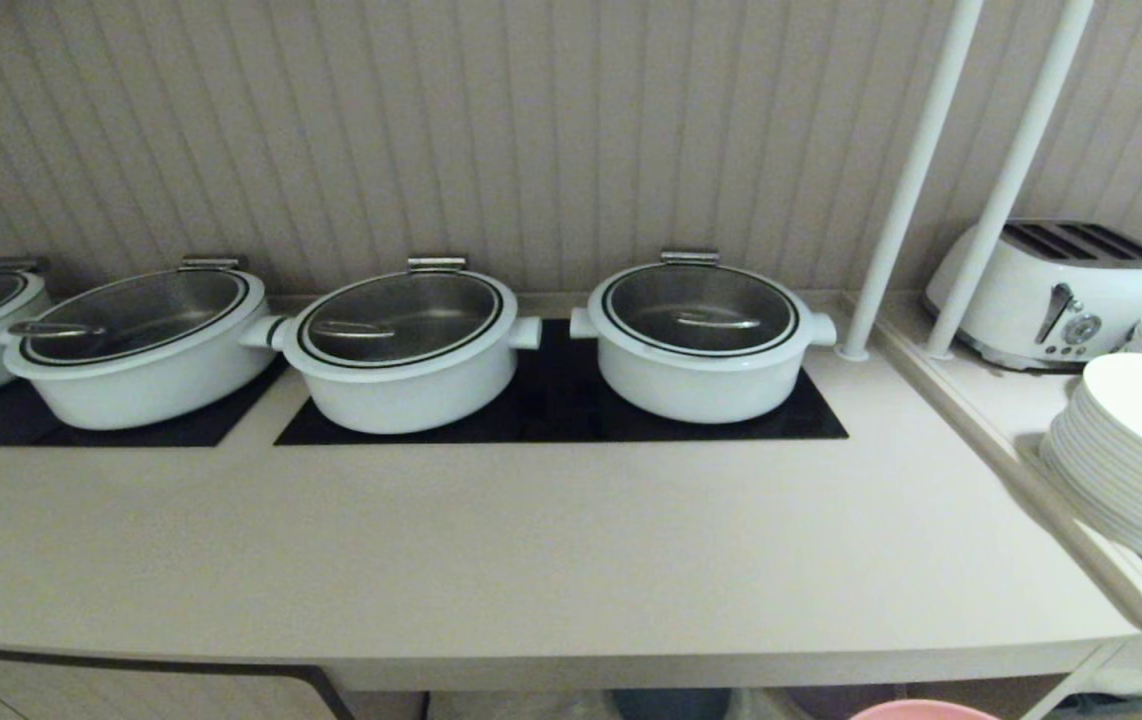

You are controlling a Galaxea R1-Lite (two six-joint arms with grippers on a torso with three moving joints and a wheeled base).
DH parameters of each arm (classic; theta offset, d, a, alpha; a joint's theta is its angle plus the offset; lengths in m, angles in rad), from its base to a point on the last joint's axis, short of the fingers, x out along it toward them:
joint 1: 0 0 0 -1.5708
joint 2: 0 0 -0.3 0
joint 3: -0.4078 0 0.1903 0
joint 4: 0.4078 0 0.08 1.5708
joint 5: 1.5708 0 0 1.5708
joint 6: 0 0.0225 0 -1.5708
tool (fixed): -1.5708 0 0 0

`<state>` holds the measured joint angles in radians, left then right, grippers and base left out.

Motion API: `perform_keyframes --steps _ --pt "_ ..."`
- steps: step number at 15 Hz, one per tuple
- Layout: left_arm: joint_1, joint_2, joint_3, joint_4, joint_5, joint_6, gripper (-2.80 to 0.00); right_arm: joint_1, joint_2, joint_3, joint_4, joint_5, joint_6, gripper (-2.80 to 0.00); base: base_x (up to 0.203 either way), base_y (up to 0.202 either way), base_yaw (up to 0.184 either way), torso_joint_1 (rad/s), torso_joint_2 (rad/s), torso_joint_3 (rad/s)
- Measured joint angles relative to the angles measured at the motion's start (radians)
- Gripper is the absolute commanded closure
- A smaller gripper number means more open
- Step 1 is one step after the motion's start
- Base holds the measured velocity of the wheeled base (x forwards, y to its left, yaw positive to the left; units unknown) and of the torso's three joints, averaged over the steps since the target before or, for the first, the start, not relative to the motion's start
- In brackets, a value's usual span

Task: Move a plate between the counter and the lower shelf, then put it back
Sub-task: Put the plate

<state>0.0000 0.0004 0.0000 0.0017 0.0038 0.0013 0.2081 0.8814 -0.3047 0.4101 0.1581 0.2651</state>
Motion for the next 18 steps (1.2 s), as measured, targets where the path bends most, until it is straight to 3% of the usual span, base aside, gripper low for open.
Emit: perform_keyframes --steps 8,18 --pt "0.000 0.000 0.000 0.000 0.000 0.000 0.00 -0.010 0.093 -0.091 -0.015 0.036 -0.011 0.00 0.000 0.000 0.000 0.000 0.00 0.000" --pt "0.000 0.000 0.000 0.000 0.000 0.000 0.00 -0.006 0.359 -0.194 -0.209 0.052 -0.025 0.00 0.000 0.000 0.000 0.000 0.00 0.000"
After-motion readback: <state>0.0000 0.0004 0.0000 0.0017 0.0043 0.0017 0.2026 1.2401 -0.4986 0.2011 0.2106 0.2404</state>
